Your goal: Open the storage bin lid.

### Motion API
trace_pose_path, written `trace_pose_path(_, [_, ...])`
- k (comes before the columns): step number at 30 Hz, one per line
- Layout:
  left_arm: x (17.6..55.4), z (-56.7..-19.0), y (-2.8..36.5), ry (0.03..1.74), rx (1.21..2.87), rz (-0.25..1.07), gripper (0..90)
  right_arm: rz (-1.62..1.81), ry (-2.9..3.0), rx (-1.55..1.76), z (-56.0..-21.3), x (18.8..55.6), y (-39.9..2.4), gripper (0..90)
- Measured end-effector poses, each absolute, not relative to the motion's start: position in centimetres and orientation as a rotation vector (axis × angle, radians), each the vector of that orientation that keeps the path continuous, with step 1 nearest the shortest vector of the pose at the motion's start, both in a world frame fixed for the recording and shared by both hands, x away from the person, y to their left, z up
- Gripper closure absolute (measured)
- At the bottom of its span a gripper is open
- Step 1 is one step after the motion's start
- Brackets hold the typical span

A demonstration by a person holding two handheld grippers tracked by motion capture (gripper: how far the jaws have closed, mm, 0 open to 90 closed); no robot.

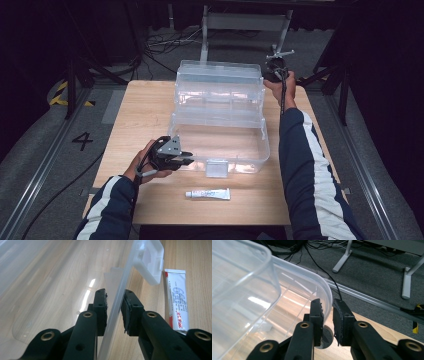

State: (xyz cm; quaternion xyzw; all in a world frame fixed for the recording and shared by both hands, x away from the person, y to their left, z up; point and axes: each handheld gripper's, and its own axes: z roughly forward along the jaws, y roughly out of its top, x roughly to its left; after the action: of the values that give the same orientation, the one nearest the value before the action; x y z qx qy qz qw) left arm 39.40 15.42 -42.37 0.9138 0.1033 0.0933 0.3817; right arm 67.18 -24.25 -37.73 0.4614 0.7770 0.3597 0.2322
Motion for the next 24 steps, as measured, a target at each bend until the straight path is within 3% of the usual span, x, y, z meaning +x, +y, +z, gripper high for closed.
trace_pose_path(12, [39.4, -42.4, 15.4, 0.277, 2.324, 0.234, 74.9, 1.032, 2.124, 1.212, -35.8, 64.6, -25.8, 81.6])
trace_pose_path(24, [39.3, -42.4, 15.3, 0.288, 2.324, 0.236, 74.4, 1.045, 2.153, 1.077, -34.1, 59.5, -27.8, 81.5])
